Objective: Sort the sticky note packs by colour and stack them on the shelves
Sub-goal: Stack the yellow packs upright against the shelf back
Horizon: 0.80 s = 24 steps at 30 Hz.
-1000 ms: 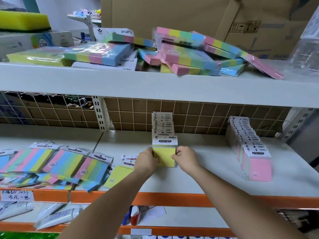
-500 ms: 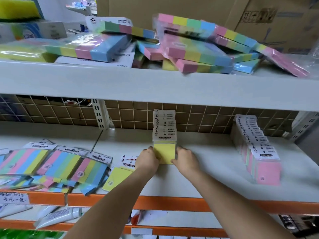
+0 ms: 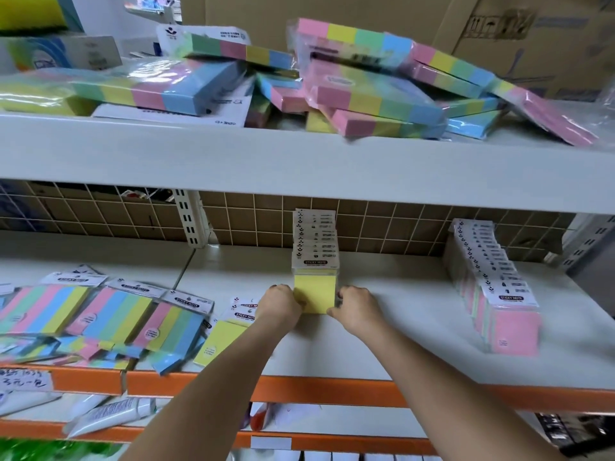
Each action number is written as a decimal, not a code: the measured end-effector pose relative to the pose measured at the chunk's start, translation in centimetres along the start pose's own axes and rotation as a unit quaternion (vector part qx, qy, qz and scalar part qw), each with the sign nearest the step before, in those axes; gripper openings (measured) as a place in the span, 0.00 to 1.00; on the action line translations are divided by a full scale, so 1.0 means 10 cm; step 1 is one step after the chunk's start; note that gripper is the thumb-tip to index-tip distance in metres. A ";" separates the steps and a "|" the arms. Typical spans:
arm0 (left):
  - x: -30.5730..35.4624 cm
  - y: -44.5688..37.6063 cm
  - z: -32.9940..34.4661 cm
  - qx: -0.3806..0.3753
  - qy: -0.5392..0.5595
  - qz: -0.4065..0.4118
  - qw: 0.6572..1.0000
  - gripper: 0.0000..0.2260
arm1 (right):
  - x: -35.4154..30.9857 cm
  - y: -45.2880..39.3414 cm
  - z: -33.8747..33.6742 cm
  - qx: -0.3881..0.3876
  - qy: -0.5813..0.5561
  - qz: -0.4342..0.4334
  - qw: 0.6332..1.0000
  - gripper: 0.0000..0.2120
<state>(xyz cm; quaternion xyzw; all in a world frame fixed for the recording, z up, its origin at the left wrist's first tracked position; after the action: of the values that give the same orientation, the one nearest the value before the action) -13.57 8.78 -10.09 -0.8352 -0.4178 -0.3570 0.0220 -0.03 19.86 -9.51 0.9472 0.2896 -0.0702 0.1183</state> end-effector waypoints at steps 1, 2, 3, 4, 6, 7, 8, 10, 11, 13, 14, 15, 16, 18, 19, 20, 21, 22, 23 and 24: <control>0.01 0.02 -0.01 0.003 -0.006 0.004 1.000 0.12 | 0.01 0.01 0.00 -0.004 -0.009 0.004 1.000 0.17; 0.03 0.05 -0.03 0.004 -0.006 0.006 1.000 0.12 | 0.03 0.02 0.01 -0.007 -0.020 0.009 1.000 0.18; 0.03 0.09 -0.04 0.004 0.003 0.005 1.000 0.12 | 0.04 0.03 0.00 -0.008 -0.032 0.012 0.999 0.18; 0.02 0.13 -0.06 0.001 0.023 0.002 1.000 0.13 | 0.06 0.05 -0.01 -0.003 -0.047 0.017 0.999 0.18; -0.02 0.16 -0.16 0.006 0.086 0.000 0.996 0.16 | 0.10 0.12 -0.08 0.021 -0.066 0.027 0.997 0.17; -0.03 0.16 -0.26 0.018 0.110 0.003 0.994 0.17 | 0.10 0.17 -0.14 0.037 -0.060 0.025 0.997 0.15; -0.05 0.18 -0.38 0.030 0.120 0.007 0.992 0.16 | 0.07 0.24 -0.18 0.050 -0.047 0.014 0.998 0.11; -0.09 0.20 -0.63 0.051 0.086 0.009 0.995 0.09 | -0.06 0.37 -0.20 0.053 -0.031 -0.020 0.998 0.05; -0.11 0.23 -0.75 0.059 0.049 0.004 0.997 0.04 | -0.14 0.43 -0.16 0.042 -0.035 -0.036 0.998 0.06; -0.20 0.29 -0.90 0.061 -0.020 -0.018 0.998 0.04 | -0.33 0.52 0.00 -0.001 -0.065 -0.064 0.996 0.09; -0.25 0.33 -0.93 0.051 -0.043 -0.026 0.997 0.04 | -0.45 0.56 0.09 -0.029 -0.090 -0.079 0.992 0.11; -0.30 0.36 -0.93 0.042 -0.063 -0.030 0.997 0.04 | -0.58 0.61 0.18 -0.056 -0.113 -0.093 0.988 0.12; -0.35 0.39 -0.92 0.037 -0.079 -0.035 0.996 0.07 | -0.71 0.66 0.25 -0.078 -0.130 -0.104 0.983 0.14; -0.44 0.45 -0.90 0.036 -0.104 -0.042 0.993 0.10 | -0.92 0.76 0.33 -0.094 -0.134 -0.119 0.979 0.16; -0.48 0.48 -0.90 0.036 -0.117 -0.047 0.991 0.10 | -0.99 0.79 0.35 -0.093 -0.128 -0.124 0.980 0.16; -0.51 0.50 -0.89 0.034 -0.125 -0.055 0.990 0.11 | -1.04 0.82 0.36 -0.090 -0.120 -0.128 0.980 0.15; -0.54 0.53 -0.87 0.030 -0.133 -0.063 0.989 0.11 | -1.08 0.84 0.37 -0.085 -0.106 -0.133 0.982 0.13; -0.57 0.55 -0.86 0.024 -0.143 -0.072 0.987 0.12 | -1.11 0.86 0.36 -0.079 -0.094 -0.138 0.983 0.10; -0.60 0.57 -0.85 0.020 -0.152 -0.082 0.985 0.12 | -1.13 0.87 0.36 -0.075 -0.088 -0.142 0.983 0.10; -0.64 0.59 -0.84 0.015 -0.158 -0.091 0.983 0.13 | -1.15 0.88 0.36 -0.075 -0.090 -0.145 0.982 0.11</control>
<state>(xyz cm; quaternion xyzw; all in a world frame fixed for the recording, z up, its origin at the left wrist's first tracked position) -16.75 -2.21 -6.24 -0.8393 -0.4953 -0.2147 -0.0643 -4.71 5.68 -9.07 0.8734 0.4165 -0.1496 0.2033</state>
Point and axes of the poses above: each hand's wrist, its own y-axis away from the middle knuckle, its own z-axis out of the palm, x = y × z, the point moved 10 cm from there along -y, towards the middle knuckle, and after that the axes turned 11 degrees about y, right-handed, at the moved point
